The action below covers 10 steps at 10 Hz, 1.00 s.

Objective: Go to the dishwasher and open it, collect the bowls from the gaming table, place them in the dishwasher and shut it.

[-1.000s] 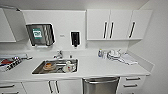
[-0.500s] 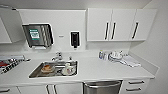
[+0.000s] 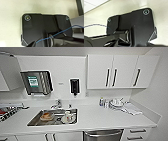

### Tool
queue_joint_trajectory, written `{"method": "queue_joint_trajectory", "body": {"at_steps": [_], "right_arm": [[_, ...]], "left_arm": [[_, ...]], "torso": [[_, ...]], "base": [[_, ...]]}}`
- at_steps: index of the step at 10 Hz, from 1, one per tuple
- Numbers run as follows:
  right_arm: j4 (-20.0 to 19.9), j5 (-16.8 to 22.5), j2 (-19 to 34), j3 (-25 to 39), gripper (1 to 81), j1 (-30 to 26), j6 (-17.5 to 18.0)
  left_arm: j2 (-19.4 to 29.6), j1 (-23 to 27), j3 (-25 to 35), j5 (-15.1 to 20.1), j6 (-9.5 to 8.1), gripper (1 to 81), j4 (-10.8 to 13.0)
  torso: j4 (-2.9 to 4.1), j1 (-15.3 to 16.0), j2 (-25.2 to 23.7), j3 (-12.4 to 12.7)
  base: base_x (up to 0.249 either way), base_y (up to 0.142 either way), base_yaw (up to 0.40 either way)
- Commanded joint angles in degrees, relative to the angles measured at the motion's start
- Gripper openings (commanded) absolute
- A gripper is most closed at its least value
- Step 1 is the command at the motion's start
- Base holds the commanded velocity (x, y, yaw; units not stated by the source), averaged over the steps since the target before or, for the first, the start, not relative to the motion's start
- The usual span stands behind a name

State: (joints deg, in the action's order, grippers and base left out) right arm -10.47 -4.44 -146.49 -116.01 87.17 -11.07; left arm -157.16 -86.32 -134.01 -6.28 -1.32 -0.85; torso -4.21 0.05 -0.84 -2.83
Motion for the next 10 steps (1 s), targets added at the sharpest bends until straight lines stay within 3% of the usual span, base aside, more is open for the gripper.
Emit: {"method": "queue_joint_trajectory", "body": {"at_steps": [1,3,5,6,7,9,10], "right_arm": [[-0.4,3.5,2.3,1.3,81.1,-2.0,0.3],[-0.7,3.6,5.6,5.0,81.1,-1.5,1.4],[-0.7,3.5,11.9,15.7,81.1,-2.2,1.5],[-0.7,3.5,14.9,20.7,81.1,-3.0,1.4],[-0.5,3.5,18.6,26.4,81.1,-4.1,1.3],[-0.5,3.5,26.8,37.0,81.1,-7.0,1.3],[-0.5,3.5,29.0,39.6,81.1,-8.5,1.3]], "left_arm": [[2.5,2.3,2.9,3.0,0.00,81.1,0.2],[8.9,2.1,12.4,2.9,0.00,81.1,0.3],[13.9,2.2,18.2,1.1,0.08,81.1,0.2],[15.7,2.3,19.8,-0.7,0.00,81.1,0.2],[18.5,2.3,22.9,-1.3,0.00,81.1,0.2],[25.5,2.3,31.8,-3.6,0.00,81.1,0.2],[27.1,2.4,33.4,-4.5,-0.09,81.1,0.2]], "torso": [[0.00,0.0,0.0,0.0],[0.00,0.0,0.0,0.0],[0.00,0.0,0.0,0.0],[0.00,3.6,-5.7,0.0],[0.00,3.8,-6.0,-5.4],[0.00,5.2,-8.4,-7.0],[0.00,6.3,-10.1,-8.7]], "base": [[0.000,0.000,0.000],[0.000,0.000,0.000],[0.000,0.000,0.000],[0.000,0.000,0.000],[0.000,0.000,0.000],[0.000,0.000,0.000],[0.000,0.000,0.000]]}}
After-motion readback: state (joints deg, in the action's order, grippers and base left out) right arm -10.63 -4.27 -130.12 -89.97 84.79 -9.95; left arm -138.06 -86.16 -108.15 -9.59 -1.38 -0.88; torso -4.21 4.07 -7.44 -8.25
